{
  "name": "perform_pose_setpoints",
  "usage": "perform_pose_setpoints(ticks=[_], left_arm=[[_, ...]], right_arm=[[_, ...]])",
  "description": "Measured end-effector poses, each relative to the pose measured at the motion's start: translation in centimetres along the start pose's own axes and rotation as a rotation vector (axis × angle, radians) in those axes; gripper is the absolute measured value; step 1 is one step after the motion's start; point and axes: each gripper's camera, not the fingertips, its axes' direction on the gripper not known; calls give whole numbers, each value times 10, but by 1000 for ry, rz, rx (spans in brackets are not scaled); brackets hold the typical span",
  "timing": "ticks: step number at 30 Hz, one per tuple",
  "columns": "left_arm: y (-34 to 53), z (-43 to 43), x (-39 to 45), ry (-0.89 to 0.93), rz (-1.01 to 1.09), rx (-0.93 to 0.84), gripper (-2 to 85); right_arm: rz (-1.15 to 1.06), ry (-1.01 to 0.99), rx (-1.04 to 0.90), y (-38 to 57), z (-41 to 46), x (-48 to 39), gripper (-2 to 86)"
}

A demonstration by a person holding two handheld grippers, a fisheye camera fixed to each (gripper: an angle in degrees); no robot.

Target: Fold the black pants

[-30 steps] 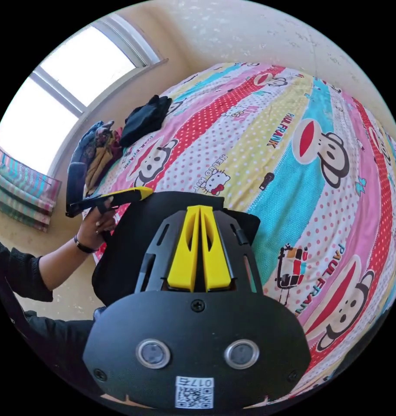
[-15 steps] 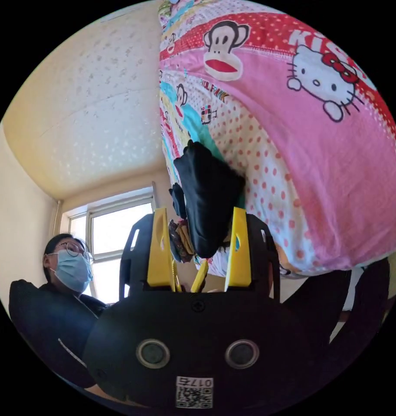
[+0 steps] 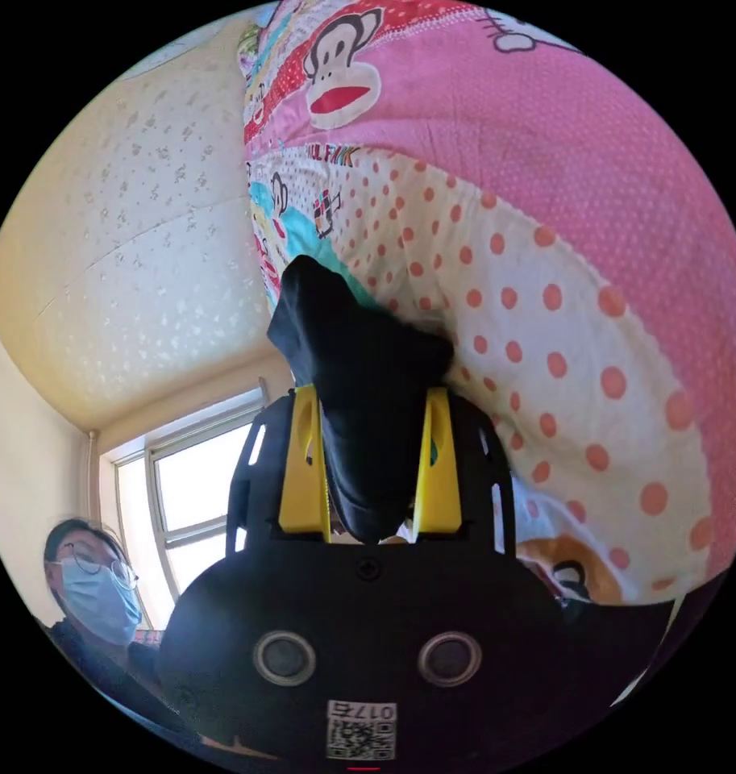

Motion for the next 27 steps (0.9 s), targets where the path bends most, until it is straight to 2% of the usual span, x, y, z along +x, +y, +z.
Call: perform_pose_setpoints(ticks=[6,11,14,16,19,20,23,26,27], left_arm=[[-13,13,-20,100,-192,34,182],[-37,19,-19,194,-251,145,205],[-61,28,-31,323,-321,194,195],[-77,32,-42,347,-418,215,153],[-86,30,-52,349,-541,210,126],[-88,28,-52,354,-546,209,125],[-100,17,-46,357,-518,190,120],[-116,4,-41,344,-485,168,118],[-123,-2,-40,324,-476,160,116]], right_arm=[[276,-138,-29,-13,-2,-21,109],[316,-195,-70,-18,5,-50,102],[279,-198,-112,-26,6,-59,105],[191,-143,-160,-34,4,-63,112],[37,-48,-228,-42,-7,-61,184],[37,-41,-241,-42,-10,-54,241],[122,-110,-253,-37,1,-31,256],[131,-198,-228,-39,32,-22,229],[128,-287,-186,-44,44,-22,206]])
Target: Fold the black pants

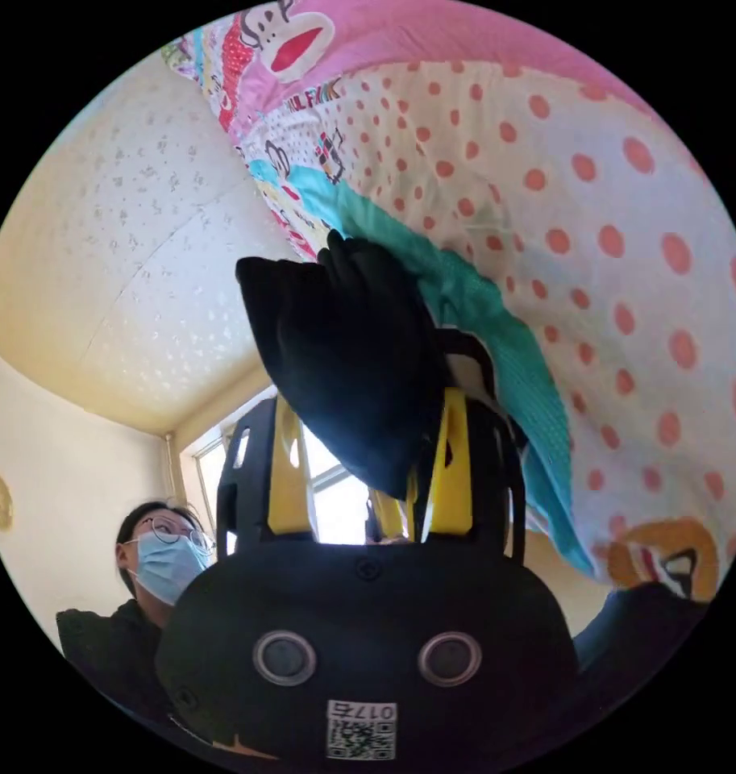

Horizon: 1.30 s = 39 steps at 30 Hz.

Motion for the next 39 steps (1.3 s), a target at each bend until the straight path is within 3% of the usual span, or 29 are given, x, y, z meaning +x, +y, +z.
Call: perform_pose_setpoints(ticks=[2,6,10,17,21,25,28,32,35,39], left_arm=[[-12,-6,3,-12,-34,-9,114],[-38,-23,42,-26,-4,-72,110],[-55,-43,143,-88,227,-121,107],[-96,-76,320,19,562,-135,106],[-124,-123,383,79,716,-71,116],[-196,-189,345,21,598,79,138],[-228,-263,261,-67,431,195,116],[-226,-356,140,-39,141,241,92],[-194,-409,102,-100,42,272,74],[-166,-420,171,-185,260,242,21]], right_arm=[[42,-95,8,-6,17,3,179],[124,-72,45,25,43,-7,138],[253,-213,46,67,94,-13,120],[-71,-241,-230,115,266,-95,115],[-224,-239,-366,148,349,-82,120],[-298,-8,-440,164,397,-10,121],[-155,111,-538,182,390,84,87],[160,242,-445,222,299,176,27],[178,385,-342,248,244,170,11],[-149,530,-411,276,255,86,5]])
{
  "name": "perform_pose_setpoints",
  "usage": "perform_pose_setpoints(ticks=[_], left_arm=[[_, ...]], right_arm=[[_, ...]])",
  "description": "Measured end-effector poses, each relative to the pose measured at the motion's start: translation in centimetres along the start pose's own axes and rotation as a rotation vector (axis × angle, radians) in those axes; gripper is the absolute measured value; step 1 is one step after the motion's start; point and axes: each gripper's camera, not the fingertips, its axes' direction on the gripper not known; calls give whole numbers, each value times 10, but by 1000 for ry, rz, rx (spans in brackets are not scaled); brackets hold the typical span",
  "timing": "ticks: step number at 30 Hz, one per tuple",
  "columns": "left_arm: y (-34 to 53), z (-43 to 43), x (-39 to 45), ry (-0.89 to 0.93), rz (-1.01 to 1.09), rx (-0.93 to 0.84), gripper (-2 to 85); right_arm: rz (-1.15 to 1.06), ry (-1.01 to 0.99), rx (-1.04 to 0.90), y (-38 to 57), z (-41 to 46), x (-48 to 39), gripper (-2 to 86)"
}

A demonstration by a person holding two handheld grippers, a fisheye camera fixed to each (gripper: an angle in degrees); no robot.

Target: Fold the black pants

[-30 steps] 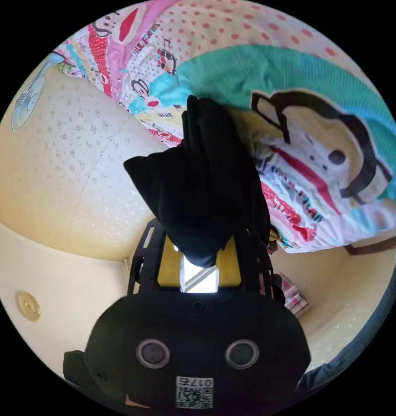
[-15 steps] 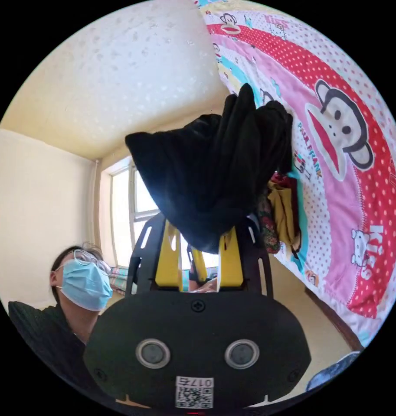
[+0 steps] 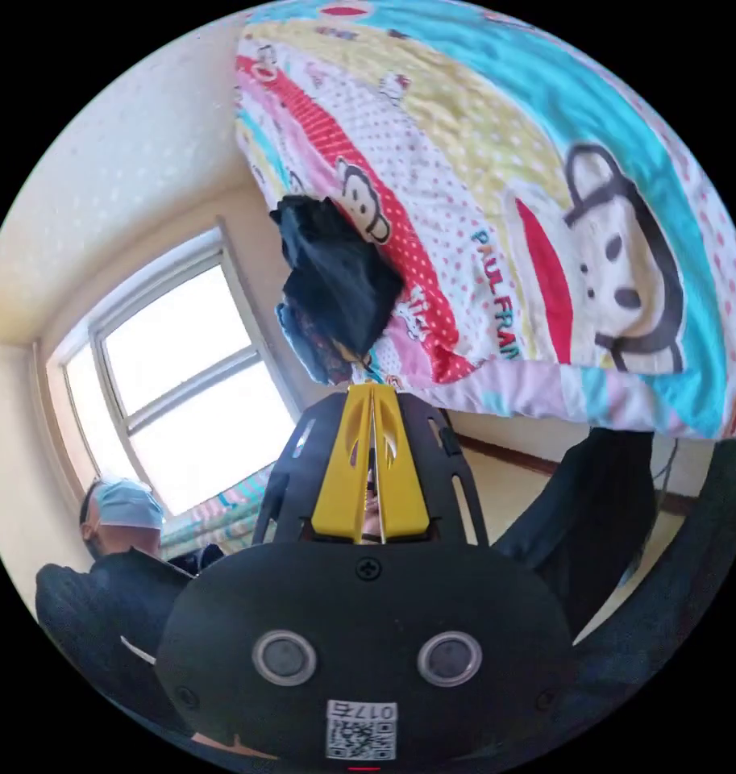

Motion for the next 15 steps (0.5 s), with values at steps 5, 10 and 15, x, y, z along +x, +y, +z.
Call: perform_pose_setpoints(ticks=[5,10,15], left_arm=[[7,12,188,76,490,-71,-7],[132,-5,422,42,1227,-72,-7],[275,-6,511,155,1833,-162,-6]], right_arm=[[-625,205,-68,53,-1,-180,4],[-1205,308,136,219,-53,-307,4],[-1447,700,637,403,-127,-343,4]])
